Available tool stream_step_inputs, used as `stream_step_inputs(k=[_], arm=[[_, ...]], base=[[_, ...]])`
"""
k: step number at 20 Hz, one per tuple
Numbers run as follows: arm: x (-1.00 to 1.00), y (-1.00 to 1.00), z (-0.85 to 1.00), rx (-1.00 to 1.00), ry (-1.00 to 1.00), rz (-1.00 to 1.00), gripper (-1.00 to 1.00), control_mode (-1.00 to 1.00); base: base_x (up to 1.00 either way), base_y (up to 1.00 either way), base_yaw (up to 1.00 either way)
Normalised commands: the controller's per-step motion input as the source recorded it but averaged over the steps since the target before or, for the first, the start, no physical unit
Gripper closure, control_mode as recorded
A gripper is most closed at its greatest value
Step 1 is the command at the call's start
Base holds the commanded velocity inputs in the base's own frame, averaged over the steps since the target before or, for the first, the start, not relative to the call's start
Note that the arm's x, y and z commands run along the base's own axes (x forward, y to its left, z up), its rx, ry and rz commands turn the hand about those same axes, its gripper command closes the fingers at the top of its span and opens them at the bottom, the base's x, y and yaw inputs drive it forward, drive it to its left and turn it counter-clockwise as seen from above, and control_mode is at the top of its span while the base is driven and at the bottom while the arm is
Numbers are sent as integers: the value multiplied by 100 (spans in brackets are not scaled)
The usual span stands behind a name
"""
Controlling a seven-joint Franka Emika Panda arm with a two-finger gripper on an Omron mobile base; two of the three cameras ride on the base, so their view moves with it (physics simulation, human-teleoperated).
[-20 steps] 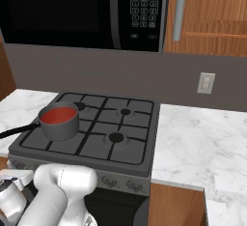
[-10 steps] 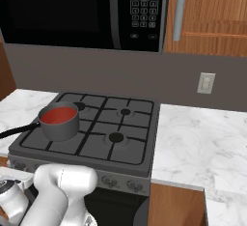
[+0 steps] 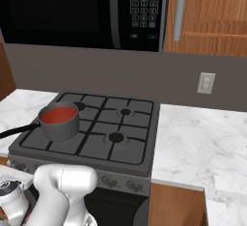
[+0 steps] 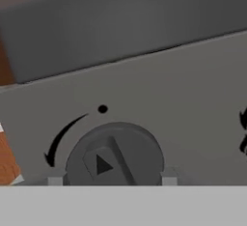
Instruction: Wait until the marinara sauce is simmered to a deep red color and then turn off the stove.
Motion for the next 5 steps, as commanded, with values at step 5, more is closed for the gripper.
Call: stream_step_inputs(k=[5], arm=[[0,0,0,28,0,-3,100,-100]], base=[[0,0,0]])
